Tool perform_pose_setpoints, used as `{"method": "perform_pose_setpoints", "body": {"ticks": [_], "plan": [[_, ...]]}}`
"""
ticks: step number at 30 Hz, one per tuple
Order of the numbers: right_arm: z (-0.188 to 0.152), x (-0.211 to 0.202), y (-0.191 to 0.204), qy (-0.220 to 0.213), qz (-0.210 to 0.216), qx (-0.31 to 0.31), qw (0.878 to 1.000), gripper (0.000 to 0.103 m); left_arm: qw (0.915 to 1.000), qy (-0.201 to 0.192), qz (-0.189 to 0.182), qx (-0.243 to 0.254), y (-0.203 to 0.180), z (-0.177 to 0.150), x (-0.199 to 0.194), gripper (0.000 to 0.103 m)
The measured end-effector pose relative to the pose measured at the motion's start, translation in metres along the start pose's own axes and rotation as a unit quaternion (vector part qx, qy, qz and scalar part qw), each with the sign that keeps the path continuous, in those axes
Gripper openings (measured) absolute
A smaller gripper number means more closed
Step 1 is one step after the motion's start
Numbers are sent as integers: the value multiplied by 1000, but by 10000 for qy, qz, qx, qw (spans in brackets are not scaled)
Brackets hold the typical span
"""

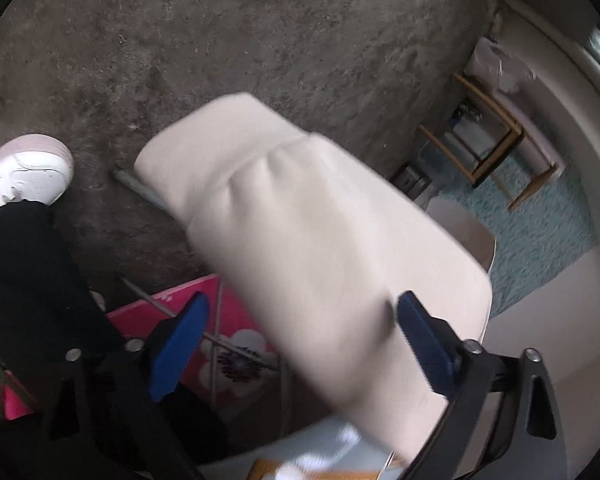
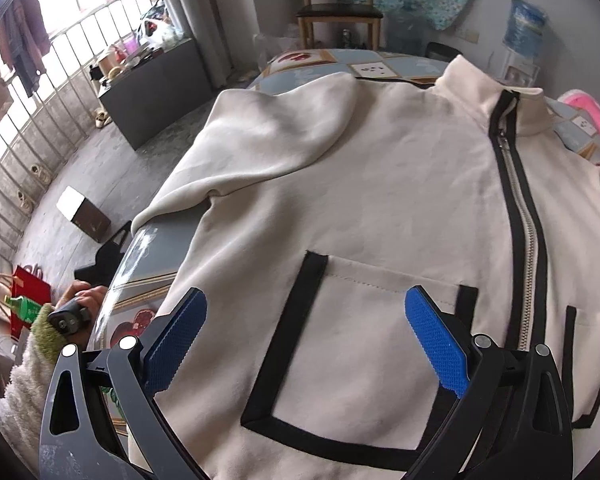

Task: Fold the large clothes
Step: 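Grasp the jacket sleeve cuff with the left gripper and lift it, then carry the sleeve across the jacket front with the left gripper and release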

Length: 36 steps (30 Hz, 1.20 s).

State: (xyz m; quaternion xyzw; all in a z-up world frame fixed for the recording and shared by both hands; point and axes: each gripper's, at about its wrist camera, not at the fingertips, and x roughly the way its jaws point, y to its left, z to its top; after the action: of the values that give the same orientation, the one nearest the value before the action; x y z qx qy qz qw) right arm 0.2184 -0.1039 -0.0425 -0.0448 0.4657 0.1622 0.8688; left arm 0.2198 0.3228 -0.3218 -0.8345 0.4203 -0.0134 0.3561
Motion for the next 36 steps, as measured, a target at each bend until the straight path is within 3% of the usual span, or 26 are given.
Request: {"method": "perform_pose_setpoints", "body": {"ticks": [2, 3, 5, 8, 12, 14, 16, 17, 20, 21, 23, 24, 26, 27, 28, 29, 31, 32, 34, 36], "plan": [[0, -1, -3, -54, -98, -6, 9999, 96, 9999, -130, -65, -91, -3, 6, -2, 61], [0, 0, -4, -71, -126, -11, 9999, 96, 9998, -187, -71, -74, -5, 6, -5, 57], [1, 0, -6, -149, -224, -19, 9996, 96, 9992, -396, 35, 107, -15, 9, -15, 34], [2, 4, -12, -231, -397, -38, 9989, 96, 9958, -759, 130, 489, -37, 8, -33, 15], [1, 8, -25, -219, -290, 240, 9991, 96, 9794, -1496, 309, 1322, -86, -10, -73, 11], [0, 6, -30, -224, -291, 370, 9986, 96, 9649, -1843, 372, 1831, -116, -28, -93, 9], [0, 1, -34, -277, -259, 469, 9982, 96, 9412, -2216, 467, 2506, -150, -58, -111, 9], [-1, -3, -35, -327, -240, 516, 9978, 96, 9271, -2347, 511, 2878, -167, -76, -117, 9], [-4, -18, -41, -514, -221, 642, 9964, 96, 8712, -2710, 685, 4037, -215, -144, -123, 8], [-5, -24, -44, -592, -213, 697, 9956, 96, 8380, -2829, 785, 4599, -234, -180, -118, 8], [-7, -33, -51, -729, -233, 808, 9938, 96, 7917, -2838, 872, 5339, -251, -232, -103, 8], [-11, -43, -59, -858, -270, 899, 9919, 96, 7580, -2746, 929, 5843, -261, -273, -87, 8], [-17, -56, -72, -1004, -385, 1031, 9888, 96, 7101, -2455, 985, 6525, -262, -329, -55, 8], [-19, -61, -79, -1057, -432, 1084, 9875, 96, 6938, -2292, 1032, 6749, -260, -348, -41, 8], [-24, -68, -90, -1123, -519, 1159, 9855, 96, 6693, -2025, 1146, 7056, -254, -375, -19, 8], [-29, -73, -101, -1166, -629, 1230, 9835, 96, 6546, -1848, 1233, 7225, -247, -390, -4, 8], [-38, -80, -118, -1191, -825, 1358, 9801, 96, 6142, -1363, 1571, 7613, -223, -426, 40, 9], [-43, -82, -124, -1182, -898, 1409, 9788, 96, 5897, -1101, 1800, 7796, -202, -442, 65, 9], [-56, -84, -145, -1081, -1092, 1594, 9752, 96, 5625, -754, 2127, 7954, -174, -458, 99, 10], [-66, -78, -160, -888, -1179, 1702, 9743, 96, 5379, -373, 2589, 8014, -136, -461, 133, 18]]}}
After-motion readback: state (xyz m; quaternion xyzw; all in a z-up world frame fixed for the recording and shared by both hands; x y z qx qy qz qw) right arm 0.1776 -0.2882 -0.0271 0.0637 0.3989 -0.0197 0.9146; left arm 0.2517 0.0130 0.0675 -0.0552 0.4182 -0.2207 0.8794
